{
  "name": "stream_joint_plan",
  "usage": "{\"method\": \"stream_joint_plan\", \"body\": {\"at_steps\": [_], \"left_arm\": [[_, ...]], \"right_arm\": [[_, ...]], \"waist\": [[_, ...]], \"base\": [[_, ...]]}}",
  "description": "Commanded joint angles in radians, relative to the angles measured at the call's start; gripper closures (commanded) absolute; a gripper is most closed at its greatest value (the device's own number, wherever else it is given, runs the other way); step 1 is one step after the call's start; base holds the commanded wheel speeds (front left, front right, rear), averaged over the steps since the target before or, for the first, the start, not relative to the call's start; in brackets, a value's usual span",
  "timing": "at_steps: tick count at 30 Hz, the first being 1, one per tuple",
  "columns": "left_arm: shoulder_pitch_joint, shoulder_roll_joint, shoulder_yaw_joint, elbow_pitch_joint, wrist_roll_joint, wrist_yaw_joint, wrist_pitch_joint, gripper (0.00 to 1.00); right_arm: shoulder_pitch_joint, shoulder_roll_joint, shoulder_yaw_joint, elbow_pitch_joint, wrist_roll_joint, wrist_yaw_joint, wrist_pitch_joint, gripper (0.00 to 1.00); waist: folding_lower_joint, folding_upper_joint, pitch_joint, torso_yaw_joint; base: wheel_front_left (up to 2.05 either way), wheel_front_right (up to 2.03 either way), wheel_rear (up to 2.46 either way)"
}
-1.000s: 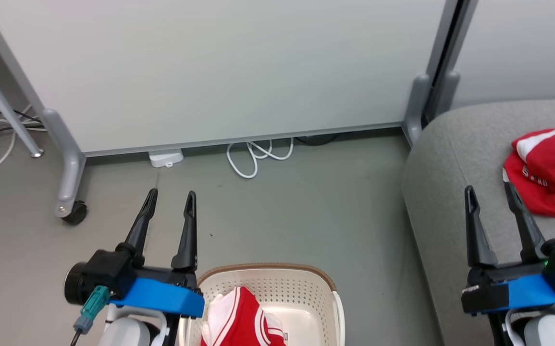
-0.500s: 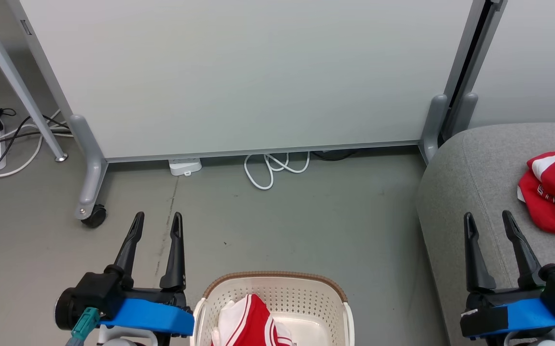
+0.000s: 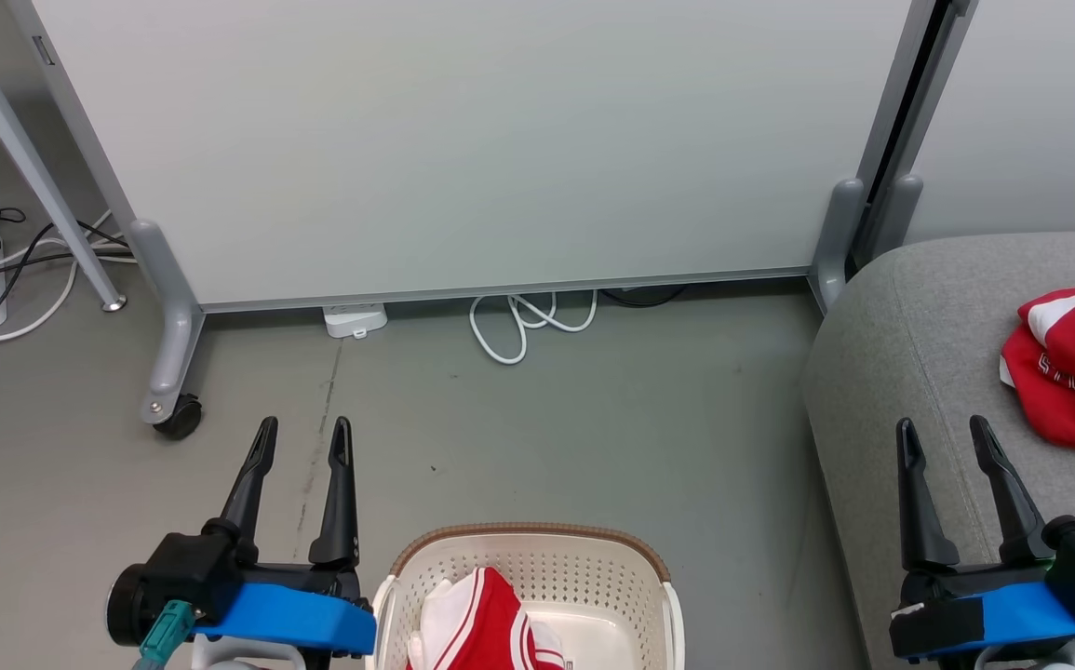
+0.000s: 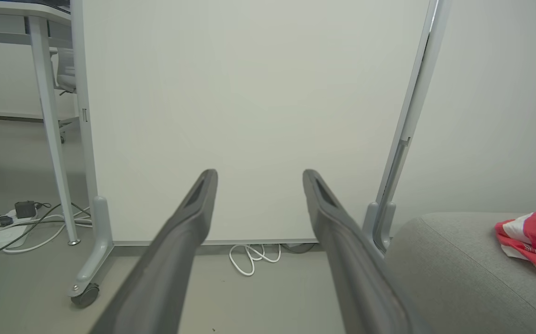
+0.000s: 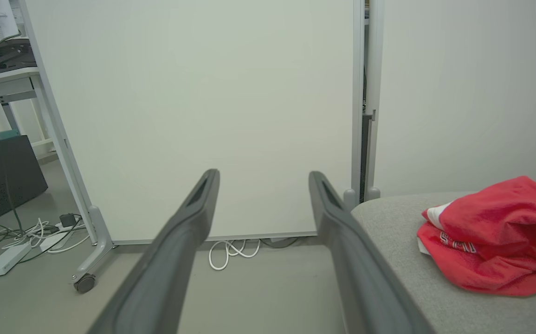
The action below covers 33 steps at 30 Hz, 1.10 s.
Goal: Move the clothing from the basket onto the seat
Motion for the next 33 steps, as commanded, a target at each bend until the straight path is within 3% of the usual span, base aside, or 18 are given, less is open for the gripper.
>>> {"method": "stream_joint_plan", "body": {"at_steps": [1, 21, 33], "left_arm": [[0.006, 0.001, 0.003, 0.002, 0.004, -0.004, -0.003, 0.0], [-0.022, -0.008, 0.005, 0.027, 0.01, -0.012, -0.003, 0.0], [-0.223, 0.086, -0.204, 0.21, -0.044, -0.011, -0.003, 0.0]], "right_arm": [[0.014, 0.003, -0.001, 0.002, 0.004, 0.0, -0.001, 0.0], [0.005, 0.003, 0.009, 0.001, 0.0, 0.001, -0.001, 0.0], [-0.063, 0.002, 0.038, -0.02, -0.02, 0.001, -0.001, 0.0]], "waist": [[0.0, 0.0, 0.001, -0.001], [0.0, 0.0, 0.002, -0.004], [0.0, 0.0, 0.092, -0.043]], "base": [[0.0, 0.0, 0.0], [0.0, 0.0, 0.0], [0.0, 0.0, 0.0]]}}
